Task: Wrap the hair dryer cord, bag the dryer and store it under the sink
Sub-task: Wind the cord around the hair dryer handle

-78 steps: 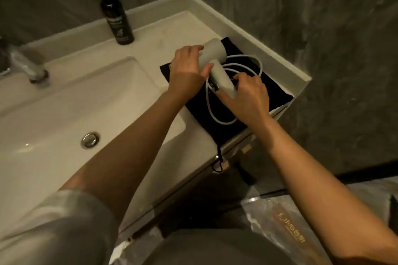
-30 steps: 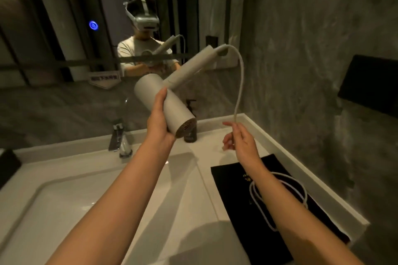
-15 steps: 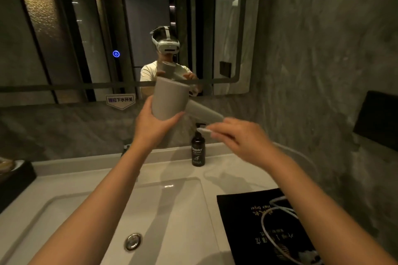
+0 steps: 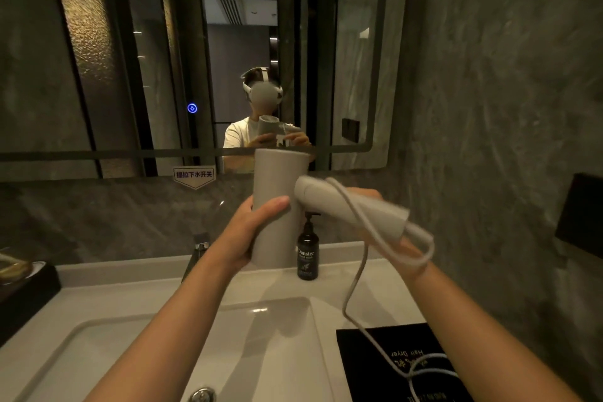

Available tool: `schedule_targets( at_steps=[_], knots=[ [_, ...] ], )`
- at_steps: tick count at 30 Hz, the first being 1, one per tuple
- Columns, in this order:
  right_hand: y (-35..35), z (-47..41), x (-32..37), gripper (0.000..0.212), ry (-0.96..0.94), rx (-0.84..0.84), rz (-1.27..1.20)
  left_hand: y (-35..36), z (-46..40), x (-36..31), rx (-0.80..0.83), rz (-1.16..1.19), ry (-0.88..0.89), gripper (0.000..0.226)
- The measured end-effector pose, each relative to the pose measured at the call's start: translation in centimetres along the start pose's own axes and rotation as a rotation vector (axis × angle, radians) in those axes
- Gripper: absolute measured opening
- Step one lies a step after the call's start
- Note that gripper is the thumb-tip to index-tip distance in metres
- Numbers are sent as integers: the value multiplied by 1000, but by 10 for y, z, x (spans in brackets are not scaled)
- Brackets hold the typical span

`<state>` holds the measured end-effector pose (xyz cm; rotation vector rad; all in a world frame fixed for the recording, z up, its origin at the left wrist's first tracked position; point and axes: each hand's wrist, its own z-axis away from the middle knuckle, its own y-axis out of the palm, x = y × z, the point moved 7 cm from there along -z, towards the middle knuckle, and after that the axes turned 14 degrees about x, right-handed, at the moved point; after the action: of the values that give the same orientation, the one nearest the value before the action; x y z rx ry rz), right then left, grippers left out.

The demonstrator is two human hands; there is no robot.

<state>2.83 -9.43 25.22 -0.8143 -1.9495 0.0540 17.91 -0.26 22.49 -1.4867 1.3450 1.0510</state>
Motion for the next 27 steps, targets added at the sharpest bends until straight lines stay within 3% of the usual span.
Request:
schedule_targets(
  at_steps=[3, 7, 11, 16, 18, 21, 24, 27],
  knots=[
    [0, 6, -16, 20, 235, -165, 126, 3, -10, -5, -131, 96, 51, 75],
    [18, -2, -2, 27, 320, -33, 327, 1, -19, -8, -332, 130, 99, 84],
    [21, 6, 13, 18, 383, 86, 530, -9, -21, -23, -506, -50, 174, 62],
    [4, 22, 46, 21, 461, 205, 522, -33, -16, -39, -626, -376, 187, 72],
    [-10, 22, 63, 16, 406, 161, 575, -40, -14, -41, -593, -485, 172, 77],
    [-36, 11, 85, 12, 241, -33, 563, -43, -13, -44, -461, -593, 129, 76],
    [-53, -7, 96, 12, 115, -190, 513, -30, -12, -42, -202, -550, 68, 63],
    [-63, -22, 86, 11, 118, -208, 496, -17, -5, -39, -28, -452, 39, 53]
  ],
)
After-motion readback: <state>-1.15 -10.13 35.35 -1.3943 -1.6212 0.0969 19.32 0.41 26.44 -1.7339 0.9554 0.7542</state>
